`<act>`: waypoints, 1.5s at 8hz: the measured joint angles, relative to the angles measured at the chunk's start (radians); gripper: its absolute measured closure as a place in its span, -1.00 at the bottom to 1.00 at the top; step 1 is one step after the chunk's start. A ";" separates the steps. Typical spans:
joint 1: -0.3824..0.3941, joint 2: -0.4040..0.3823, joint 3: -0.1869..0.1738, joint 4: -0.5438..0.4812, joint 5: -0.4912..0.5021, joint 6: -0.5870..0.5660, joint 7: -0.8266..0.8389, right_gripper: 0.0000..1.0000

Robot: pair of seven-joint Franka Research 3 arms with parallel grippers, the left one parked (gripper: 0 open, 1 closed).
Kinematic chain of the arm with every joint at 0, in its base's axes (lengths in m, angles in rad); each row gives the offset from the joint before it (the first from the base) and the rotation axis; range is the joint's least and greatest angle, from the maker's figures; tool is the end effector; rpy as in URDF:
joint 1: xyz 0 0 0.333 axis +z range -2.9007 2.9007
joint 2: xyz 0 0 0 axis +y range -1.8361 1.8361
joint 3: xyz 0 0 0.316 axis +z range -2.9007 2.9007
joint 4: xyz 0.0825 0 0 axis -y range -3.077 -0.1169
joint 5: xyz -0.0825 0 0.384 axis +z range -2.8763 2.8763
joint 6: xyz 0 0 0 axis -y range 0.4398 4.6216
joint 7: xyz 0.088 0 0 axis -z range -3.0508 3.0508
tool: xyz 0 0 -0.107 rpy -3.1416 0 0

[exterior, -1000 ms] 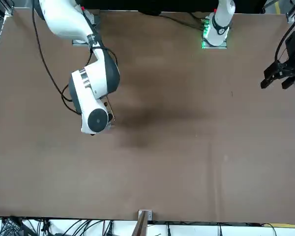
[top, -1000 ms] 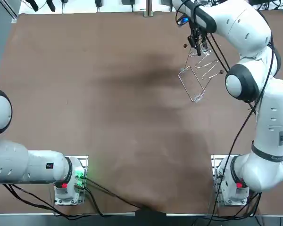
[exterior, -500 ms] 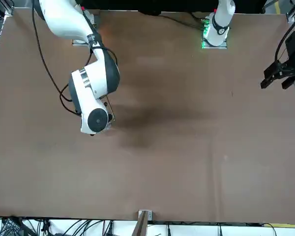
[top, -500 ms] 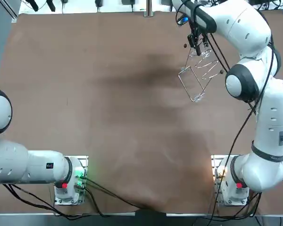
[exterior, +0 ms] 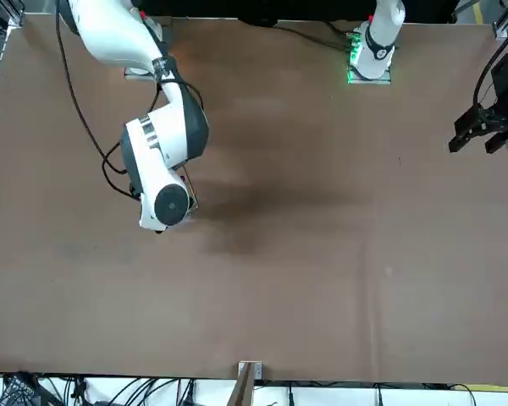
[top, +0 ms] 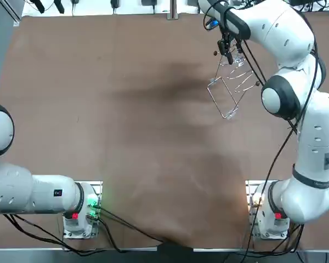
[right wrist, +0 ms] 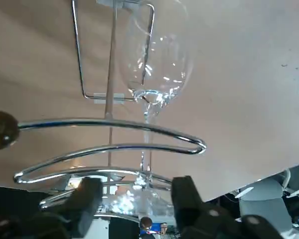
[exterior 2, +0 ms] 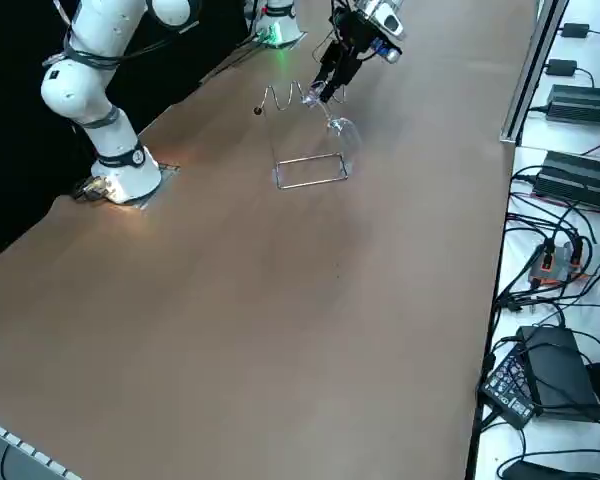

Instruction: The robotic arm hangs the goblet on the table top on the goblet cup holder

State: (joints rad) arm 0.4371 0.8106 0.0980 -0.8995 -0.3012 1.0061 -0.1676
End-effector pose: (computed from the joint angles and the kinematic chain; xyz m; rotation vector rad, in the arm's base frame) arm 0.6134 0.2879 0.3855 2.5225 0.8219 -0.9005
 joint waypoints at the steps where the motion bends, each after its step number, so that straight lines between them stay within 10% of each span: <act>1: 0.003 0.000 0.000 0.000 -0.003 0.000 0.001 -0.93; 12: -0.005 -0.026 -0.014 0.012 -0.013 -0.005 0.013 -1.00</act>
State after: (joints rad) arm 0.4322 0.7846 0.0845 -0.8877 -0.3138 1.0014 -0.1543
